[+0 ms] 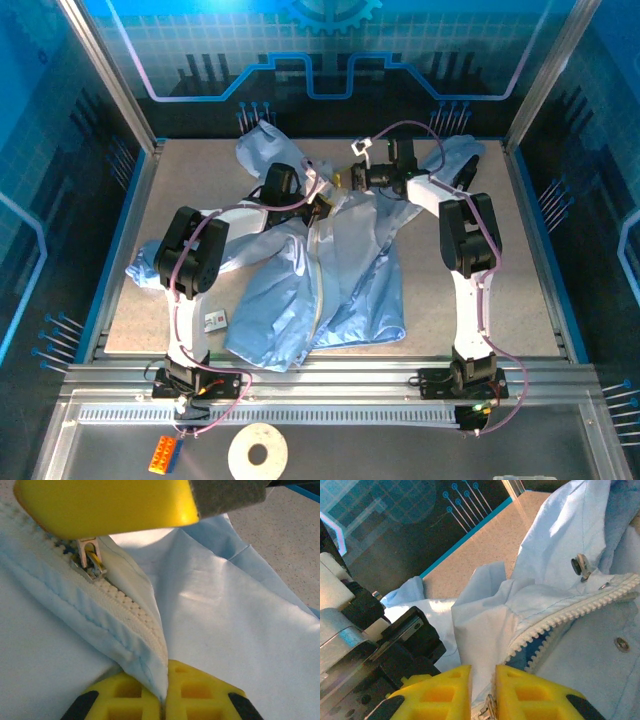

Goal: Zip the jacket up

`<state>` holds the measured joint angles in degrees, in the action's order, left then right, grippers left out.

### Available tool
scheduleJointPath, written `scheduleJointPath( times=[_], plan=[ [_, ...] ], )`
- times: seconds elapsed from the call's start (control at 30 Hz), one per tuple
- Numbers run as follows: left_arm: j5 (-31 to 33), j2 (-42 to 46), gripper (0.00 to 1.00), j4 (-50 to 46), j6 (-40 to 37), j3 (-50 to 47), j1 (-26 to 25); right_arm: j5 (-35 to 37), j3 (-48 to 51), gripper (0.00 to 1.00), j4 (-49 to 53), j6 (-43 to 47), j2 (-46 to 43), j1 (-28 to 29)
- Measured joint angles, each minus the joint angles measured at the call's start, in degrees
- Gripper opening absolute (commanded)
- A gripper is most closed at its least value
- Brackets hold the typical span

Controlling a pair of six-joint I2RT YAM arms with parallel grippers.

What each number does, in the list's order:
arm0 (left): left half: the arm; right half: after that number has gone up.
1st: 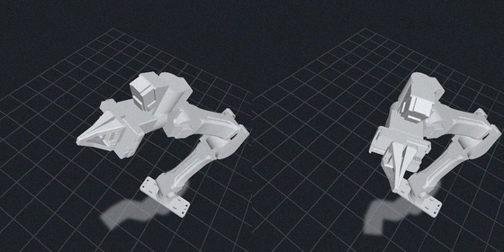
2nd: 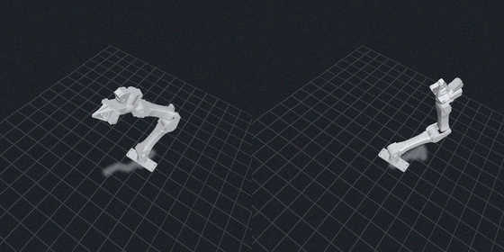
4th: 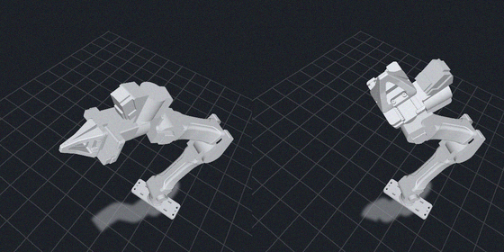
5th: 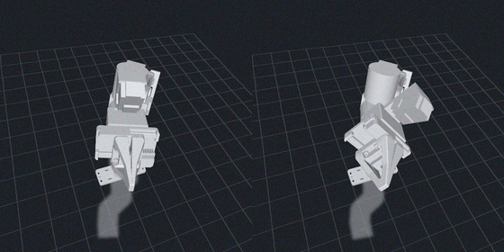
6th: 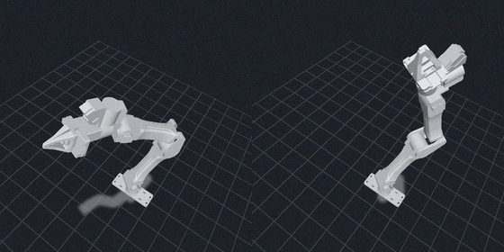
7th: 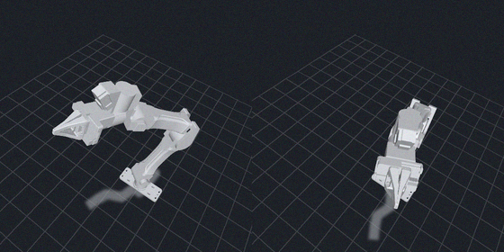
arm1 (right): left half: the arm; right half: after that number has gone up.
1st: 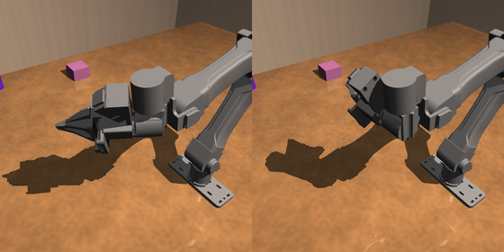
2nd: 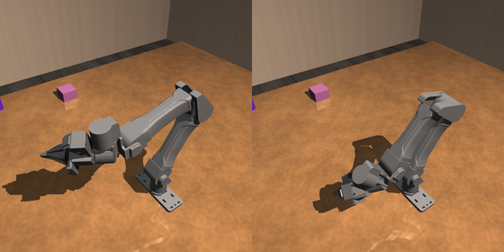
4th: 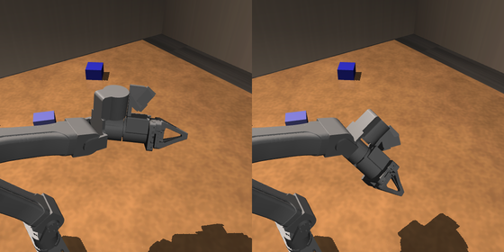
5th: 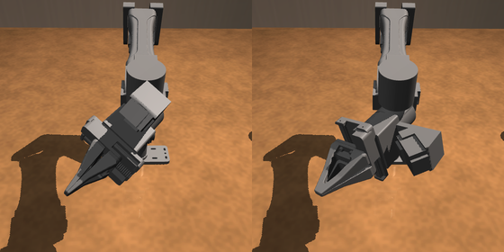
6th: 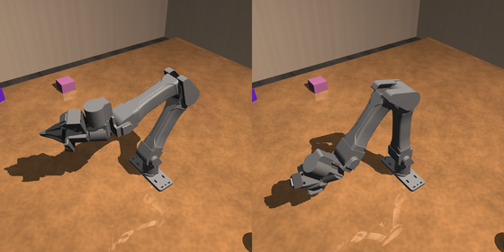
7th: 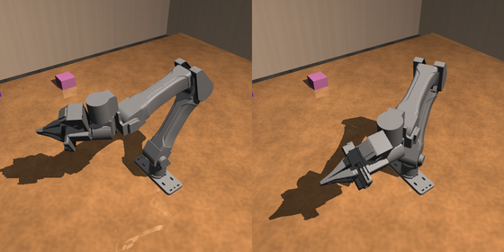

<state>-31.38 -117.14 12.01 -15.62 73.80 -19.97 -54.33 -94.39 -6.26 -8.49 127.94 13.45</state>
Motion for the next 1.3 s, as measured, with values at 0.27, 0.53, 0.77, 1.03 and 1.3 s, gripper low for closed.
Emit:
scheduleJointPath(
  times=[0.27,0.53,0.77,1.03,1.3],
  plan=[
    [0.0,0.0,0.0,-0.17,0.0,-0.02,0.0,-0.17,-2.56,0.18,4.87,3.67,0.0,0.04],
    [-0.02,0.0,0.0,-0.22,0.0,0.0,0.0,-0.11,-2.58,0.2,5.81,4.31,0.24,0.26],
    [-0.02,0.0,0.0,-0.31,0.0,0.0,0.0,0.52,-0.15,0.25,0.98,1.25,0.52,0.35],
    [-0.02,0.0,0.0,-0.42,0.02,0.0,0.04,0.42,4.68,0.31,-8.5,-4.72,0.52,-0.28],
    [-0.5,0.0,0.0,-0.68,0.11,0.0,0.28,0.68,7.96,0.32,-14.43,-7.19,0.52,-0.39]
  ],
)
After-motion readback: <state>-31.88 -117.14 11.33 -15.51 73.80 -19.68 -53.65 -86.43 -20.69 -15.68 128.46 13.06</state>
